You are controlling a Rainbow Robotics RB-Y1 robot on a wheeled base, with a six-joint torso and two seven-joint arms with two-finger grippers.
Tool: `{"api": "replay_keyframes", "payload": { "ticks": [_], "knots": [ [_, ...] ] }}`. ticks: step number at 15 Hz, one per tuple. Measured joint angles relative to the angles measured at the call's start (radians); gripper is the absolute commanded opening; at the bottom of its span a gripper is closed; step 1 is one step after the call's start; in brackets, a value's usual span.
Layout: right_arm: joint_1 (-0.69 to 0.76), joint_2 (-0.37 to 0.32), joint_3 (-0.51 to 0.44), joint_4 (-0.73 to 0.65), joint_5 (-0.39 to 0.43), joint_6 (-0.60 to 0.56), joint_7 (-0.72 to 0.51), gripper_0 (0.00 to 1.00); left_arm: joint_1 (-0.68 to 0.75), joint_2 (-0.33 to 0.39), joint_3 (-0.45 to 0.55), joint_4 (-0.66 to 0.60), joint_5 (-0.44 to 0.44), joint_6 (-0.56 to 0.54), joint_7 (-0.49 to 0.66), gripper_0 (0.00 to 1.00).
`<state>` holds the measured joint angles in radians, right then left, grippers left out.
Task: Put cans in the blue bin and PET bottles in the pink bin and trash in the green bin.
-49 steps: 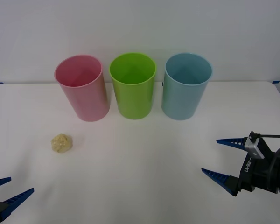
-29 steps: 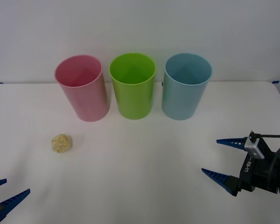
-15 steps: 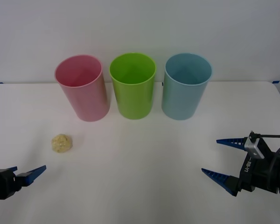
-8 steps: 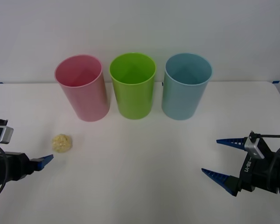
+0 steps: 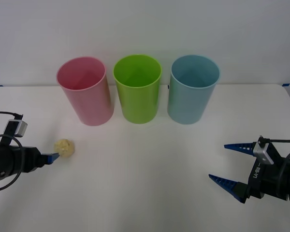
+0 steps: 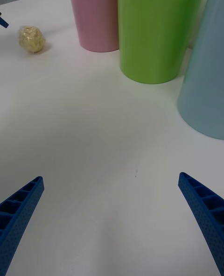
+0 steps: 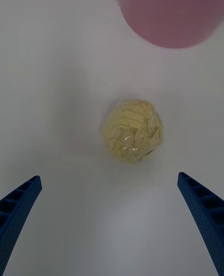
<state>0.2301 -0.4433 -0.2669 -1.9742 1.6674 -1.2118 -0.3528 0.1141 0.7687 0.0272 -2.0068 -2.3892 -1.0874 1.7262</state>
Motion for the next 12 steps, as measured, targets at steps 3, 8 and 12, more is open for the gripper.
{"api": "replay_keyframes", "payload": {
  "ticks": [3,8,12],
  "knots": [
    [0.000,0.000,0.000,0.000,0.000,0.000,0.000,1.00,-0.072,-0.007,-0.048,0.070,-0.010,0.000,0.004,1.00],
    [0.000,0.000,0.000,0.000,0.000,0.000,0.000,1.00,-0.174,-0.074,-0.098,0.178,-0.081,0.000,0.004,1.00],
    [0.000,0.000,0.000,0.000,0.000,0.000,0.000,1.00,-0.203,-0.095,-0.119,0.223,-0.125,0.000,0.003,1.00]
  ]
}}
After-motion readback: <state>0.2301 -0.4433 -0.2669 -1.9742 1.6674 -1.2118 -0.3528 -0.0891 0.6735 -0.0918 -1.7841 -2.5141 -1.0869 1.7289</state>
